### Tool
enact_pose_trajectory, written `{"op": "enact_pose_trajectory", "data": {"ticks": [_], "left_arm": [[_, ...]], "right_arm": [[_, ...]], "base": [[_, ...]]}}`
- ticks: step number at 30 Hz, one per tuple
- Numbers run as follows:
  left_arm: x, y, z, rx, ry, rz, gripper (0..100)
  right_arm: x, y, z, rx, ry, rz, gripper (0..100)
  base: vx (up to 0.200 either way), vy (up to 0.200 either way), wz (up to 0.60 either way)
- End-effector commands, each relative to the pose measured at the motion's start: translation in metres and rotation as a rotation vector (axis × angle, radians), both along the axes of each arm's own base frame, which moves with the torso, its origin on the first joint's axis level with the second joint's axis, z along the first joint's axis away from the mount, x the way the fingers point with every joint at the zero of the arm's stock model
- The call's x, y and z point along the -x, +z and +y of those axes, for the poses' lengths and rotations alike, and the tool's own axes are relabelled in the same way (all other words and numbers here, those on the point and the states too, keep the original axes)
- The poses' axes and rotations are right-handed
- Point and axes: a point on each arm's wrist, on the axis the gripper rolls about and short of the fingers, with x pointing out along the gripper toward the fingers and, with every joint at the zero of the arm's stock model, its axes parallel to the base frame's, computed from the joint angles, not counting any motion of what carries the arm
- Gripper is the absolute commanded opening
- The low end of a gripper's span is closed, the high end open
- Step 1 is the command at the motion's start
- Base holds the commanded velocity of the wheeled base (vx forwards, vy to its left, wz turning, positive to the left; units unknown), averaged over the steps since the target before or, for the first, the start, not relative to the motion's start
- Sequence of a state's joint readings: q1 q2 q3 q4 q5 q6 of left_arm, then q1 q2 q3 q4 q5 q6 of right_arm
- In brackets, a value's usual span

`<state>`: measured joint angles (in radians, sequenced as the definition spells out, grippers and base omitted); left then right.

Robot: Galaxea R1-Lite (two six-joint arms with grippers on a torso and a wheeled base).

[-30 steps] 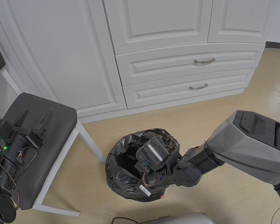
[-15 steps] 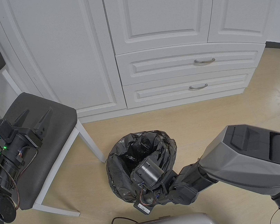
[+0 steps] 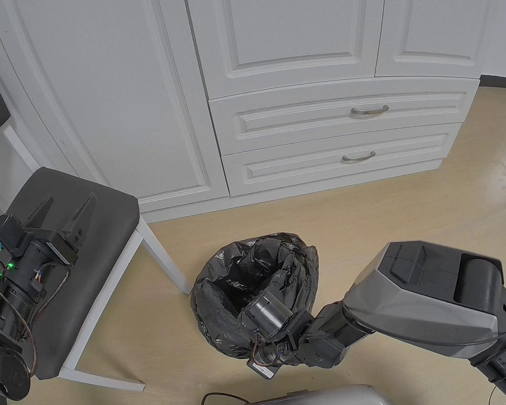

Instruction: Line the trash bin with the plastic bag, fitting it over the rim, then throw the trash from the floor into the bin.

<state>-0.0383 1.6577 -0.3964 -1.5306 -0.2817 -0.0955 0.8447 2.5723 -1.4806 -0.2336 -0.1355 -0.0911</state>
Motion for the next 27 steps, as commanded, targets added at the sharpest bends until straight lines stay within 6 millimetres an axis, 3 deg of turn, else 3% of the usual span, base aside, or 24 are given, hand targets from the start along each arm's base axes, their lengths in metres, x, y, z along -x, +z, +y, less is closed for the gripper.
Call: {"op": "enact_pose_trajectory", "data": {"ticks": [1, 7, 14, 18, 27], "left_arm": [[-0.001, -0.001, 0.001, -0.005, 0.005, 0.001, 100], [-0.002, -0.003, 0.001, -0.004, 0.005, 0.009, 100], [-0.002, -0.003, 0.001, -0.004, 0.003, 0.009, 100], [-0.002, -0.003, 0.001, -0.003, 0.006, 0.011, 100], [-0.002, -0.003, 0.001, -0.004, 0.003, 0.011, 100]], "right_arm": [[-0.013, -0.003, -0.011, 0.004, -0.04, -0.001, 0], [-0.023, 0.023, -0.03, -0.017, -0.081, -0.027, 0], [-0.033, 0.035, -0.058, -0.006, -0.135, -0.029, 0], [-0.038, 0.04, -0.068, -0.01, -0.159, -0.033, 0], [-0.045, 0.03, -0.087, 0.02, -0.191, -0.006, 0]], "base": [[0.0, 0.0, 0.0], [0.0, 0.0, 0.0], [0.0, 0.0, 0.0], [0.0, 0.0, 0.0], [0.0, 0.0, 0.0]]}}
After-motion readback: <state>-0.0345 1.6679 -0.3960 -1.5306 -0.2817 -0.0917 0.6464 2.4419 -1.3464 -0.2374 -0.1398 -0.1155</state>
